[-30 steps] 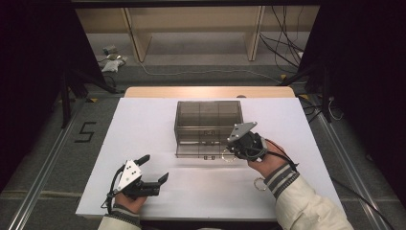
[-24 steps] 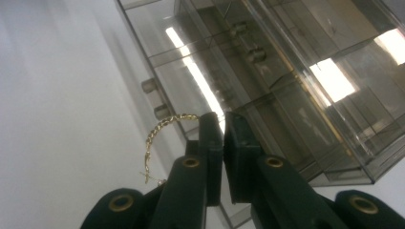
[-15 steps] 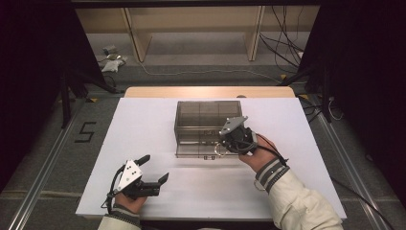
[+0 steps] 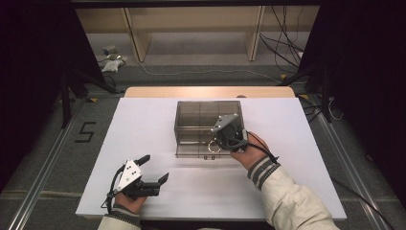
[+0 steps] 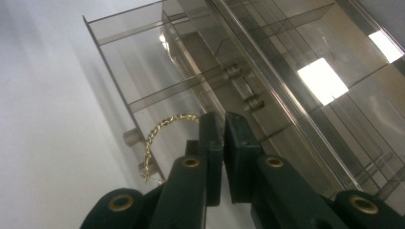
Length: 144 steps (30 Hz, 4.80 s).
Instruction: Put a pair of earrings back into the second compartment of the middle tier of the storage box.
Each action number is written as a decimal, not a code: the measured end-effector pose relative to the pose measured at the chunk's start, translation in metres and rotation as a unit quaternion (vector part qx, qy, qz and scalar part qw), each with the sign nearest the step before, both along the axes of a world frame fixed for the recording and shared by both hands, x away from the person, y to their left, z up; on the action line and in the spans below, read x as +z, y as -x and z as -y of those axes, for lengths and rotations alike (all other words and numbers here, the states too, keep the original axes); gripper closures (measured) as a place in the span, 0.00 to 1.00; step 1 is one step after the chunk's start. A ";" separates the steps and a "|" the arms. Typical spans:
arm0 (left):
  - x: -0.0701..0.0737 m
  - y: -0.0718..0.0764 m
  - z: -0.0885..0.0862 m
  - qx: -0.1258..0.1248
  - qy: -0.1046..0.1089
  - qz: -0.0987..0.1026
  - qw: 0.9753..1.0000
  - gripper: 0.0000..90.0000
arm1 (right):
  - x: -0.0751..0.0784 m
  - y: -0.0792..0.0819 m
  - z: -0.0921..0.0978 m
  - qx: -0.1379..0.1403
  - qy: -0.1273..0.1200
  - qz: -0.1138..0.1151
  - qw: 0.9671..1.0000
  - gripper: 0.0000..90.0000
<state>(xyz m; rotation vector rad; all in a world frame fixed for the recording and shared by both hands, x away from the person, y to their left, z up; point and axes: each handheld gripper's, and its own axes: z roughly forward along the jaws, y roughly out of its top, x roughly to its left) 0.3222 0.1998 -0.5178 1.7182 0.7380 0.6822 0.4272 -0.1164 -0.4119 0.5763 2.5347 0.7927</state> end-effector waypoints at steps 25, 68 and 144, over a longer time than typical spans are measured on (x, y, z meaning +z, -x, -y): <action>0.000 0.000 0.000 0.000 0.000 -0.001 1.000 0.08 | -0.023 -0.017 -0.023 -0.020 0.015 -0.006 1.000 0.96; 0.000 -0.001 0.000 0.001 0.003 -0.001 1.000 0.08 | -0.007 -0.001 -0.014 0.012 -0.010 -0.011 1.000 0.75; 0.000 -0.001 -0.001 0.004 0.005 -0.004 1.000 0.08 | -0.065 0.051 0.139 -0.057 0.077 -0.185 0.978 0.94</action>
